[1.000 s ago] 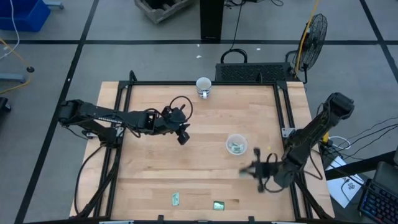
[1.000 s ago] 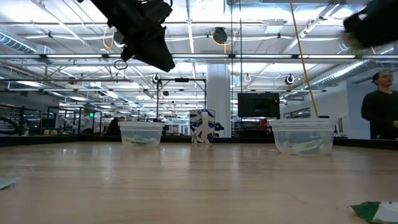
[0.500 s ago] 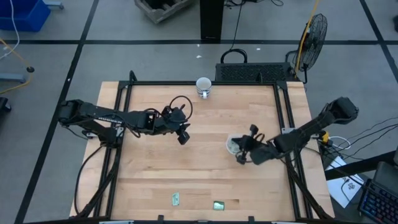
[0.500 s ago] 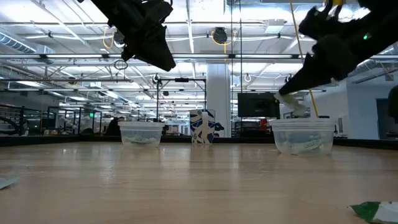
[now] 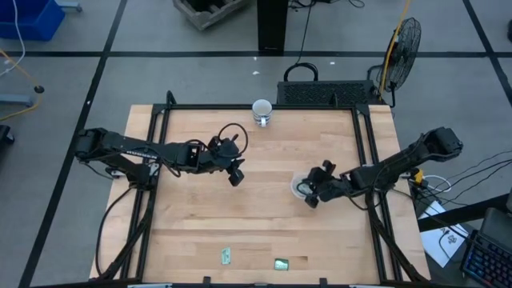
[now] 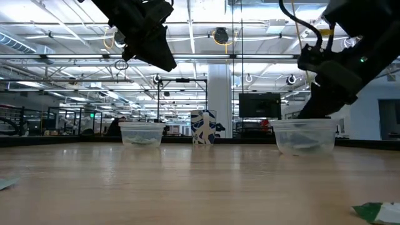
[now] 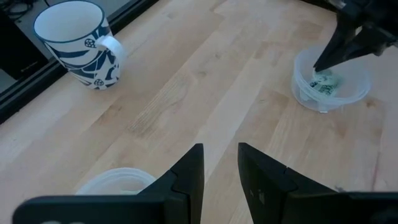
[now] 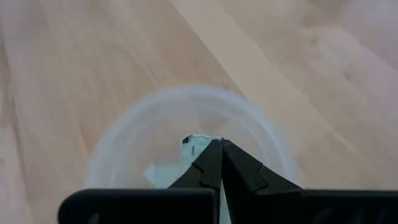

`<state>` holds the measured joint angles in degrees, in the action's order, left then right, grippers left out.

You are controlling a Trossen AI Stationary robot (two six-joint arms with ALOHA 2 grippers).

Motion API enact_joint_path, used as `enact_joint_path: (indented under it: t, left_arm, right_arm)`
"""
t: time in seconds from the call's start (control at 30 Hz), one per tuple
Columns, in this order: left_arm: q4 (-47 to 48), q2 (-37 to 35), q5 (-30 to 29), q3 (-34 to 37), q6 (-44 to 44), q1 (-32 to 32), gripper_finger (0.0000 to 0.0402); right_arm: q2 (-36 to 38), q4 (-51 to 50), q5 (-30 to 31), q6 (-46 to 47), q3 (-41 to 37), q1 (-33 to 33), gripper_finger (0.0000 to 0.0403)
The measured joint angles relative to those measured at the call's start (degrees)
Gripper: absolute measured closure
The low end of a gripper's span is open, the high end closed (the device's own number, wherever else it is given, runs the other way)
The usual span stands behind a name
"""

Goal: Pick and place Stevia / Truvia into bins
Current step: Put the right light green stevia packet into the right transparent container, then put the light green stevia packet into the left transparent container

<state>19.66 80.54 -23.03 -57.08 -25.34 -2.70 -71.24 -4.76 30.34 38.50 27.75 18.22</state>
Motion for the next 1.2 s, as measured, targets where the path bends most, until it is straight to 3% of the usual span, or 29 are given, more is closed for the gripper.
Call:
enact_joint_path:
  t: [0.2, 0.57, 0.9, 1.2]
  left_arm:
    - [0.0, -0.01, -0.01, 0.0, 0.03, 0.0, 0.03]
    - [-0.01, 0.0, -0.01, 0.0, -0.25, 0.0, 0.03]
    - [-0.02, -0.01, 4.98, 0.0, -1.84, -0.74, 0.03]
    - [-0.01, 0.01, 20.4, 0.0, -4.13, -10.89, 0.03]
  right_arm:
    - [0.04, 0.66, -0.47, -0.14, -2.1, -0.2, 0.0392]
    - [0.05, 1.53, -0.54, -0.39, -2.16, -0.2, 0.0325]
    - [0.07, 23.41, -0.9, -12.33, -2.21, -0.16, 0.031]
    - [0.09, 35.39, -20.94, -18.19, -2.21, -0.12, 0.0316]
